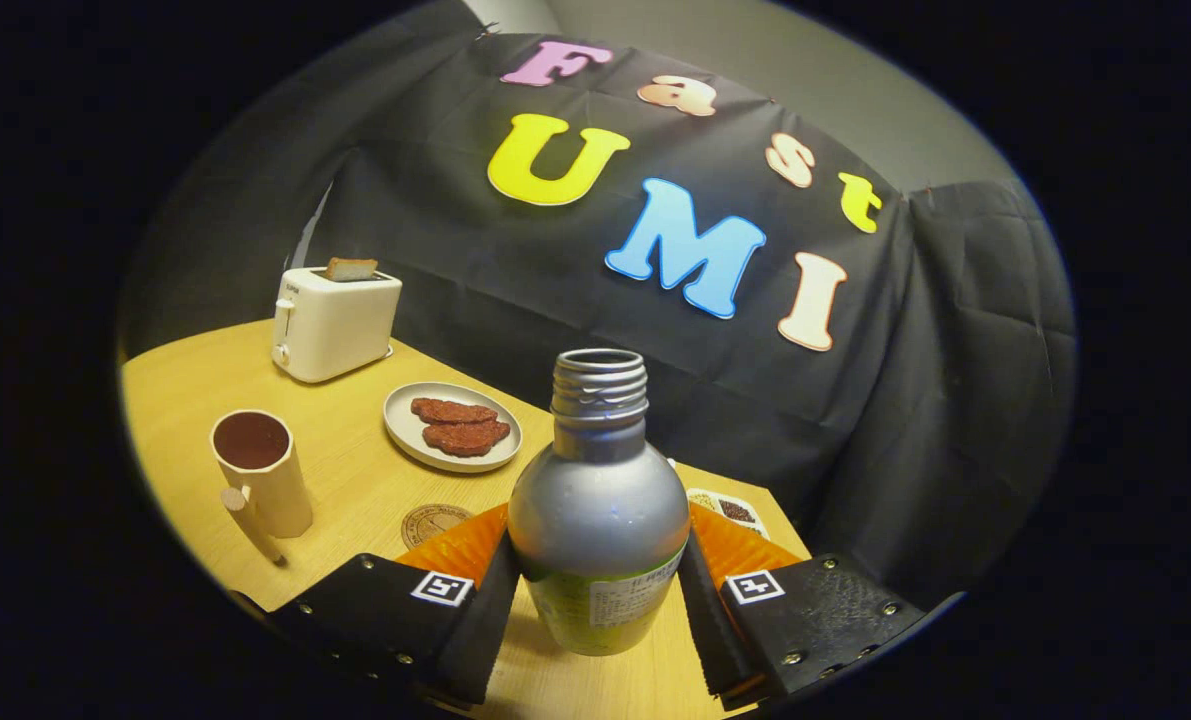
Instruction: Take the bottle from table, then pour the juice into the cup, finally place the bottle on the coaster
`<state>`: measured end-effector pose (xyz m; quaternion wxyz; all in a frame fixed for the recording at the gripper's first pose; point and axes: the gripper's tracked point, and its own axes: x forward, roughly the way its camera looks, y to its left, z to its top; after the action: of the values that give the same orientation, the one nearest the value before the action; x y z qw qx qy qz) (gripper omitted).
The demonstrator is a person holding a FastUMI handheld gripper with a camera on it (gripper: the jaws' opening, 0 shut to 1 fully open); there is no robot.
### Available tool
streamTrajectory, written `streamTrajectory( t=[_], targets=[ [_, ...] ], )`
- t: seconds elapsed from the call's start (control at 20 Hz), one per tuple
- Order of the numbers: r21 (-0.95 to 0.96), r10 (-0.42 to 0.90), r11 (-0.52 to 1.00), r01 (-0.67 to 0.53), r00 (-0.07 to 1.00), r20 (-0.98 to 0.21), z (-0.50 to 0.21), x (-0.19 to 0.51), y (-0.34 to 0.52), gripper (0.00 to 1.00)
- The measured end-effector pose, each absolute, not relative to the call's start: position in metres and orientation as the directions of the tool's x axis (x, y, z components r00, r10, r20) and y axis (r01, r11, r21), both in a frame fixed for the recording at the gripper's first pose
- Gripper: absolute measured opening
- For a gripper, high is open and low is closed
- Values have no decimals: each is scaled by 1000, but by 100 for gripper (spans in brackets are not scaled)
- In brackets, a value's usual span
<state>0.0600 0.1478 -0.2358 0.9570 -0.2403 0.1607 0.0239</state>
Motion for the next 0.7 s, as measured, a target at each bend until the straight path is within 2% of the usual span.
streamTrajectory(
  t=[0.7],
  targets=[
    [-717,-33,647,-259,930,-366,-230,47,201,77]
  ],
)
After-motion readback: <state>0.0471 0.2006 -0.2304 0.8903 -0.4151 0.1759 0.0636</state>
